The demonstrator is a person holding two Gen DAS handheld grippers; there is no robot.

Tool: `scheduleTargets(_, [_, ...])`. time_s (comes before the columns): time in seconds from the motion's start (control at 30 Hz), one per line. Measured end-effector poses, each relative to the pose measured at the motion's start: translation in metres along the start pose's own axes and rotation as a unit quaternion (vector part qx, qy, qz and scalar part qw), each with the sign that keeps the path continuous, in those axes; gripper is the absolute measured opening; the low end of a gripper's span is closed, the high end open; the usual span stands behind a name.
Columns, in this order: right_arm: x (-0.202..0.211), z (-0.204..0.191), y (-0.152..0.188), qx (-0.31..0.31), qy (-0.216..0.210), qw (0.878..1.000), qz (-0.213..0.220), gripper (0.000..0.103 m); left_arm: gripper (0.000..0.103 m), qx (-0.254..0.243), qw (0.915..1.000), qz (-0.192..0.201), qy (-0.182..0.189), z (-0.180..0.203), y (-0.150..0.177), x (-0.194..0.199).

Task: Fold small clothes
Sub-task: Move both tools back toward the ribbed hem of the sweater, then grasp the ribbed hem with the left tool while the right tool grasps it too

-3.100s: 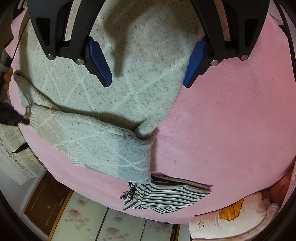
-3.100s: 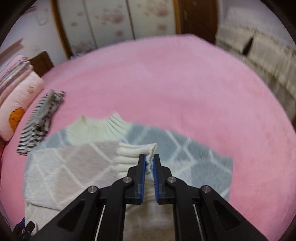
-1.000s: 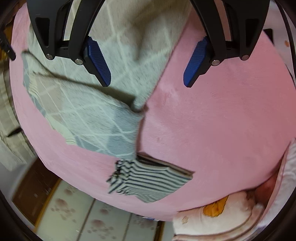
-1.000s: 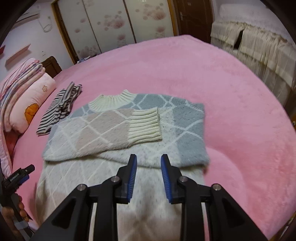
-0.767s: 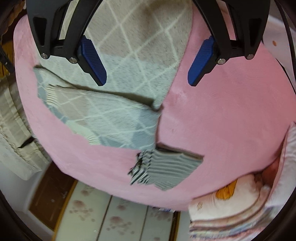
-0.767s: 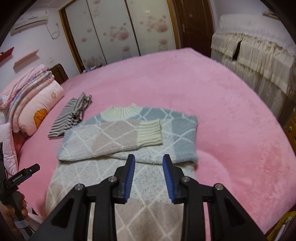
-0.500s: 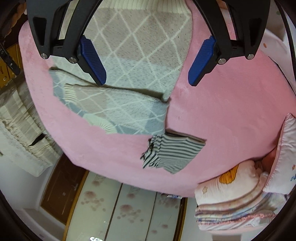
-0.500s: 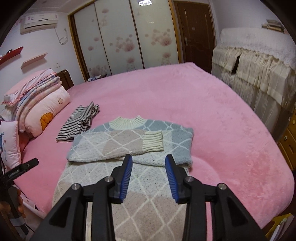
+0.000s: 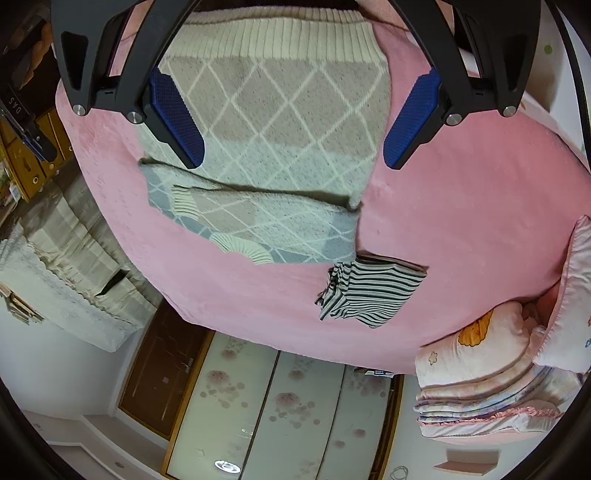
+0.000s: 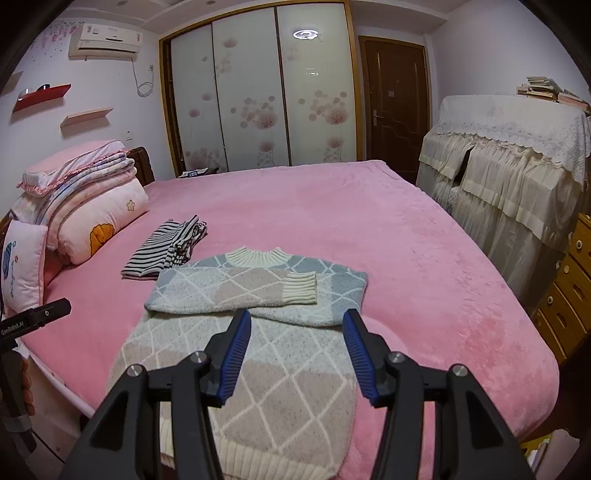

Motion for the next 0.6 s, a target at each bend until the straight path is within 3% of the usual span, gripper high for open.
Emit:
scheduleTargets(0.37, [0.018, -0.001, 0.044, 0.018, 0.002, 1.0, -0.014, 0.052, 0.097, -0.009, 0.999, 0.035, 0.026, -0.007, 0.037, 0.019])
scheduleTargets(0.6, [-0.005, 0.005, 0.083, 0.015, 0.006, 0.998, -0.055, 0.054, 0.097, -0.031, 0.9991, -0.014, 0.027, -0.027, 0.08, -0.02])
Point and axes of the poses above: each gripper's, at about its wrist camera, not at the fingertips, and x roughly against the way its jaws point, z to its right, y to its underside, the point moved 9 cm from there along -x, roughly the way its jaws point, and after that the axes turned 9 degrees about -x, right-handed, at the moved point
